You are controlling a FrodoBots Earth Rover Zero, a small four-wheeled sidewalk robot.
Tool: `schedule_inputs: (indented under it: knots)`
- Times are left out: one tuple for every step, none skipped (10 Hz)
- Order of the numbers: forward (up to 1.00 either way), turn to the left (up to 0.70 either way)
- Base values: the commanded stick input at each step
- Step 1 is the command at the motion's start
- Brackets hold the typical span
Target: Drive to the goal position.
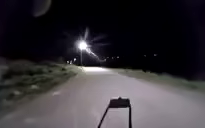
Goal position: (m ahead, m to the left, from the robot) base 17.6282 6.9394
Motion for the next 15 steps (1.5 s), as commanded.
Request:
schedule_inputs:
  knots:
    - [0.70, 0.00]
    - [0.70, 0.00]
    - [0.70, 0.00]
    - [0.70, 0.00]
    - [0.70, 0.00]
    - [0.70, 0.00]
    - [0.70, 0.00]
    - [0.70, 0.00]
    - [0.70, 0.00]
    - [0.70, 0.00]
    - [0.70, 0.00]
    - [0.70, 0.03]
    - [0.70, 0.10]
    - [0.70, 0.13]
    - [0.70, 0.13]
